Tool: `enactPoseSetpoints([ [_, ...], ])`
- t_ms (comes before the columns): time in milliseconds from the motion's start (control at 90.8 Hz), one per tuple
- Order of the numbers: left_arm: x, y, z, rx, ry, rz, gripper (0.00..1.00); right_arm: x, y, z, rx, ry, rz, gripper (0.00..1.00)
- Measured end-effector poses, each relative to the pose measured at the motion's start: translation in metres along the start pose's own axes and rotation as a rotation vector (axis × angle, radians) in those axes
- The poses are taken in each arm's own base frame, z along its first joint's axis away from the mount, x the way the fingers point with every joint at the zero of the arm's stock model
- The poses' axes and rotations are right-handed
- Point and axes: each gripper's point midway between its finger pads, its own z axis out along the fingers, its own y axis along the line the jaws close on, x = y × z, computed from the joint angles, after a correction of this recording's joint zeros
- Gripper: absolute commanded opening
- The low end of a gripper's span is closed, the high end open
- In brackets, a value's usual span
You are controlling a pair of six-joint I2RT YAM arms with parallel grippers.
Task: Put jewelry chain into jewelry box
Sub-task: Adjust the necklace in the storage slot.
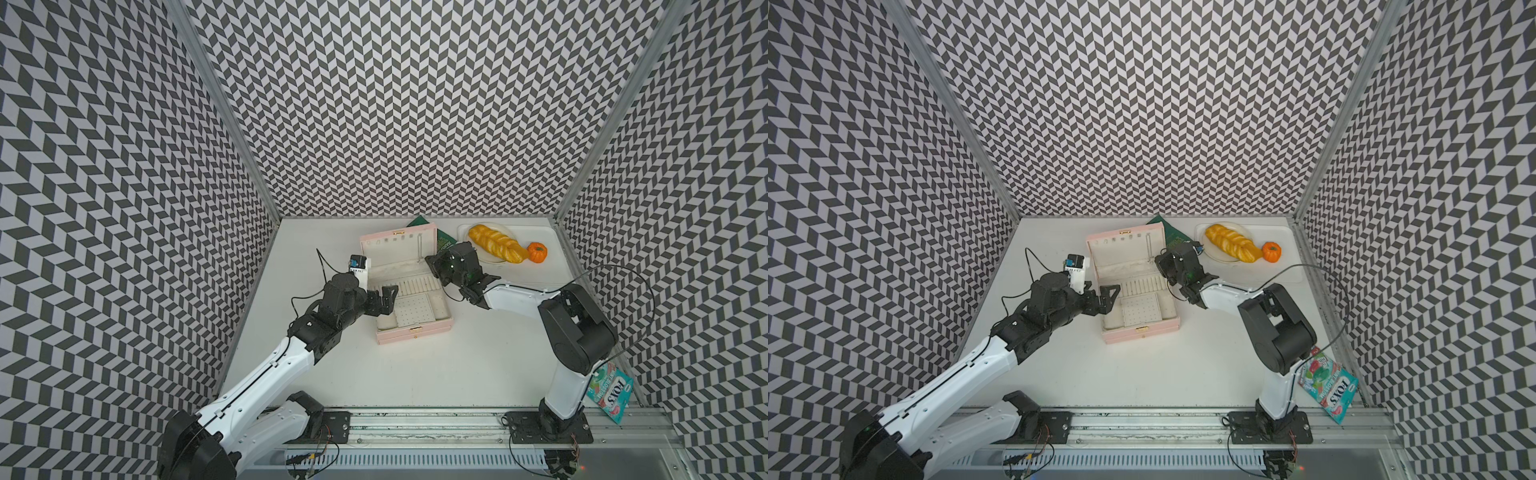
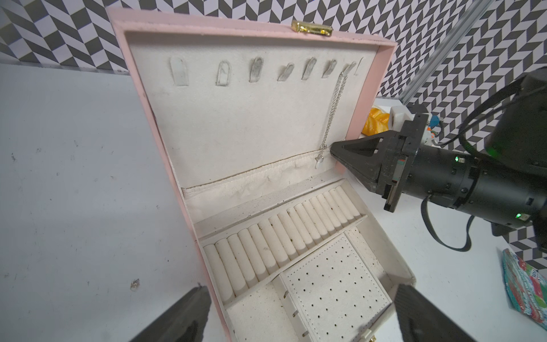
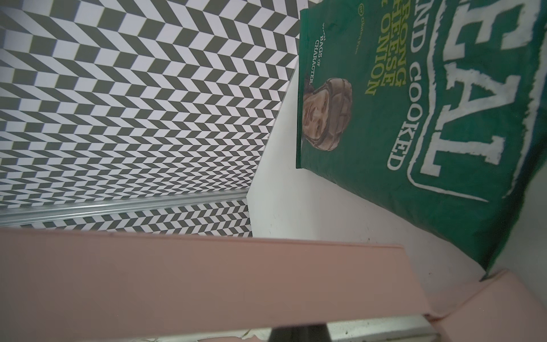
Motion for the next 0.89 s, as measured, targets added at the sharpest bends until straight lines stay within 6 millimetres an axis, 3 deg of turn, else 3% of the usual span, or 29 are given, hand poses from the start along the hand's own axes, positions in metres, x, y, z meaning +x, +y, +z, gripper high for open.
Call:
enactPoseSetpoints([
  [463,0.0,0.0,0.0,0.0,0.0,0.0,1.0,-0.001,0.0,-0.013,0.003,-0.003,-0.011,0.0],
  [551,0.0,0.0,0.0,-0.001,0.0,0.0,1.0,-0.001,0.0,-0.013,0.004,-0.004,-0.01,0.21],
  [760,0.0,0.0,0.0,-0.001,0.0,0.001,1.0,-0.004,0.002,-0.016,0.006,-0.012,-0.051,0.27],
  [892,0.0,0.0,0.0,-0.001,0.0,0.0,1.0,-0.008,0.015,-0.031,-0.005,-0.023,-0.105,0.36],
])
